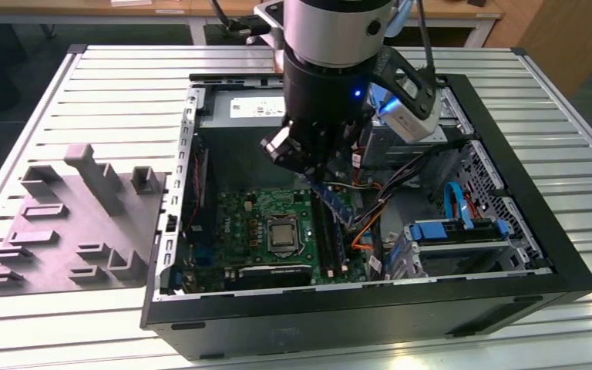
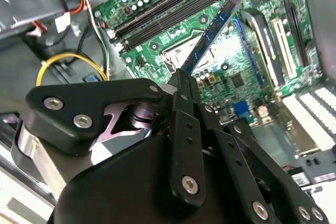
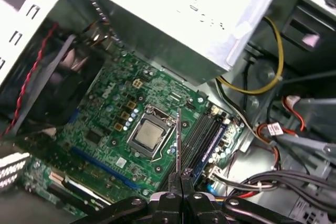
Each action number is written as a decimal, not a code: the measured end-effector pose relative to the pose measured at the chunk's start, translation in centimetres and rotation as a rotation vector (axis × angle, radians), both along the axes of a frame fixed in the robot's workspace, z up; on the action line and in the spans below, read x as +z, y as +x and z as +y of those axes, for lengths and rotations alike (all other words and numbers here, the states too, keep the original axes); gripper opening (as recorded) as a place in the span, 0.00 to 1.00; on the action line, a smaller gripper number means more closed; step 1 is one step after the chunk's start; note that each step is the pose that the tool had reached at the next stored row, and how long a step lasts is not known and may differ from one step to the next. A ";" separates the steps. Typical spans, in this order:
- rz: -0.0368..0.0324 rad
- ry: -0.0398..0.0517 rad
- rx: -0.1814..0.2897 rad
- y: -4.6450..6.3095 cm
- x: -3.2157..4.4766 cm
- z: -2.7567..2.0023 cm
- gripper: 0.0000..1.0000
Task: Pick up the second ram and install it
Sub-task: 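Insert the second ram into the second slot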
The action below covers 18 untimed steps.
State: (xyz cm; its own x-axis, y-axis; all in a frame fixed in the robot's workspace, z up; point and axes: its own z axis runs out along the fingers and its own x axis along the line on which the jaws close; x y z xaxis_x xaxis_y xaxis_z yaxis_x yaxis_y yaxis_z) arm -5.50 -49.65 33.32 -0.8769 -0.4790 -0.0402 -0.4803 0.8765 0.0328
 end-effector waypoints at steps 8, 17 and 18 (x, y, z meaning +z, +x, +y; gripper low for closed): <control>0.0000 0.0001 -0.147 0.0 -0.11 0.00 0.12; 0.0000 0.0000 -0.310 0.0 -0.22 0.00 0.12; 0.0001 0.0000 -0.328 0.0 -0.23 0.00 0.12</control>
State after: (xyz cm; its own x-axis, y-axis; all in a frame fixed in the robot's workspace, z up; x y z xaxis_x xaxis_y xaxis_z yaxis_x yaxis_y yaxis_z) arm -5.51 -49.65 33.09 -0.9845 -0.1708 -0.0401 -0.1721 0.9845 0.0328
